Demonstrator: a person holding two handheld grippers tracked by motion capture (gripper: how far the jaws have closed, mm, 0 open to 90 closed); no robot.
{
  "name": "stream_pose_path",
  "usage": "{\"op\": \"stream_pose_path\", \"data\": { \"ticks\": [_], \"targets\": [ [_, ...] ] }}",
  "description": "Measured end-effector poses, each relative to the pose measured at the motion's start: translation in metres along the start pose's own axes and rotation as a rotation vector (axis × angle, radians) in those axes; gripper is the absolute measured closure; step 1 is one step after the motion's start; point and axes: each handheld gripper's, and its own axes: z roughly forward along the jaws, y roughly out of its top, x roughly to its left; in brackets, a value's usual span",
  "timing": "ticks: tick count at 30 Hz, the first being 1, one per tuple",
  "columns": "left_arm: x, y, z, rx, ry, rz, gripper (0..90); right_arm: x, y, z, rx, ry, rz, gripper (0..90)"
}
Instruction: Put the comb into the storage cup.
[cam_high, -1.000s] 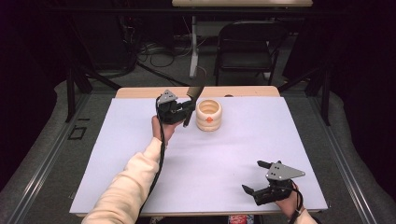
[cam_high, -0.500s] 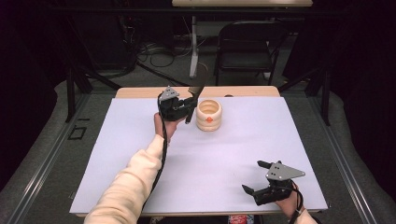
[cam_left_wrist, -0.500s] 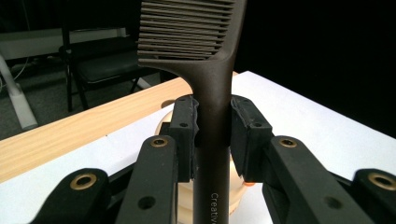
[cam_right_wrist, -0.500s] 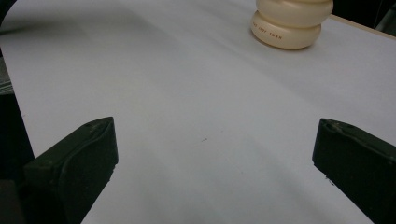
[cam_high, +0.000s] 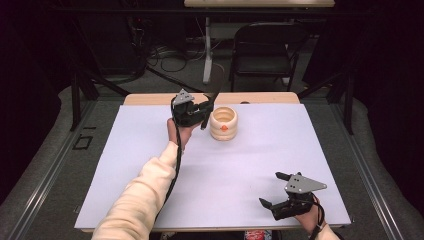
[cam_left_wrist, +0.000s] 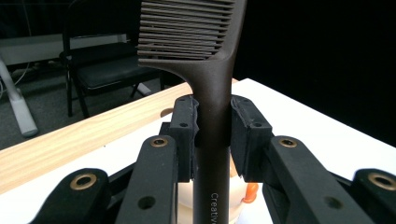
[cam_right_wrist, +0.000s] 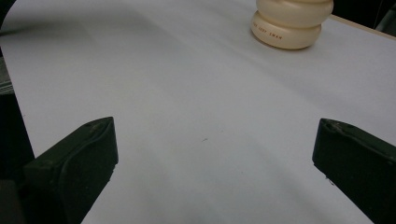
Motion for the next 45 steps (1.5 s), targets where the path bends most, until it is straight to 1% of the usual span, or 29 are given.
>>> {"op": "stream_pose_path", "data": {
  "ticks": [5,7,15,19,23,24,25,26,36,39,45],
  "targets": [
    [-0.001,0.001,0.002,-0.007,0.008,-0.003,72.7,0.0,0.0,0.0,0.0,0.001,0.001,0.0],
    [0.0,0.002,0.003,-0.008,0.003,-0.002,72.7,0.0,0.0,0.0,0.0,0.001,0.001,0.0],
    [-0.001,0.003,0.006,-0.016,0.008,-0.008,72.7,0.0,0.0,0.0,0.001,0.0,0.0,0.0],
    [-0.001,0.005,0.007,-0.017,0.005,-0.005,72.7,0.0,0.0,0.0,0.001,0.0,0.0,0.0],
    [-0.001,0.005,0.008,-0.021,0.016,-0.004,72.7,0.0,0.0,0.0,0.001,0.0,-0.001,0.0],
    [-0.001,0.006,0.009,-0.019,0.013,-0.003,72.7,0.0,0.0,0.0,0.0,0.0,0.0,0.0],
    [-0.001,0.005,0.009,-0.024,0.021,-0.002,72.7,0.0,0.0,0.0,0.0,0.0,-0.001,0.0],
    [-0.001,0.006,0.009,-0.021,0.015,-0.003,72.7,0.0,0.0,0.0,0.0,0.0,-0.001,0.0],
    [0.0,0.008,0.011,-0.039,0.028,0.0,72.7,0.0,0.0,0.0,-0.001,0.0,0.002,0.0],
    [0.0,0.008,0.011,-0.049,0.026,0.0,72.7,0.0,0.0,0.0,0.0,0.0,0.003,0.0],
    [0.001,0.009,0.012,-0.053,0.032,0.008,72.7,0.0,0.0,0.0,-0.001,0.001,0.001,0.0]
  ]
}}
